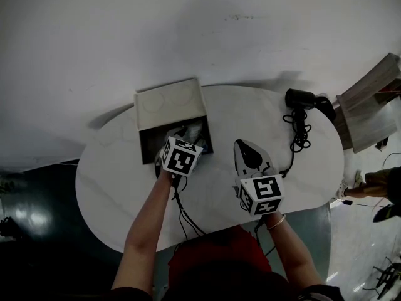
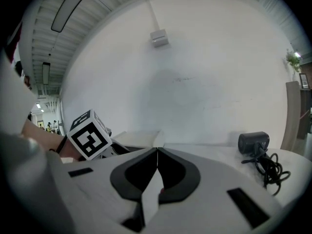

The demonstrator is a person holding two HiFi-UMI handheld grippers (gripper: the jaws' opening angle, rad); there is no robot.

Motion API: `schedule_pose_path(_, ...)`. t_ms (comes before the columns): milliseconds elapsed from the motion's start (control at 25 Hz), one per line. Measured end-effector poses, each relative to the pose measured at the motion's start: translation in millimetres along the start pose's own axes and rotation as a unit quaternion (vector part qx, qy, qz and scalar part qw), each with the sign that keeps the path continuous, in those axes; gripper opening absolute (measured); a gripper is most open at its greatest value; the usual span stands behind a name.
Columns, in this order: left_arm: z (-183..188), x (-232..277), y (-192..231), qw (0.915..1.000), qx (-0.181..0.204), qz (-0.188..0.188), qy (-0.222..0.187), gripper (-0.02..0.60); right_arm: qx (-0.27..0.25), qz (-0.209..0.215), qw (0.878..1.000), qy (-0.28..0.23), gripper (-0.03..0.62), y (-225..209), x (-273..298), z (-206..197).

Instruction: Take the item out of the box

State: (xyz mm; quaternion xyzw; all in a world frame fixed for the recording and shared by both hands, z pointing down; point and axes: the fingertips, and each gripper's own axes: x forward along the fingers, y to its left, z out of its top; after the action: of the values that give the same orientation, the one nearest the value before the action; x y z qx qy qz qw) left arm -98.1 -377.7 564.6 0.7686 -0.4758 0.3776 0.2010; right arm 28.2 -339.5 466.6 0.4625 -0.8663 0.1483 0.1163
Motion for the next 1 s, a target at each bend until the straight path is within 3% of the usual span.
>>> schedule_pose_path(680,-15.7,19.1,0.3,0.9952,-0.008,-0.026,0.094,0.224,0.002,0.003,1.000,0.014,0.015,-0.6,9.5,-6.4)
schedule_pose_path(1000,-14.9,21.8,-1.2,0.9948,-0.009,-0.035,0.095,0.222,0.001,0.003,1.000,0.013,0.015,2.9,9.2,-5.9)
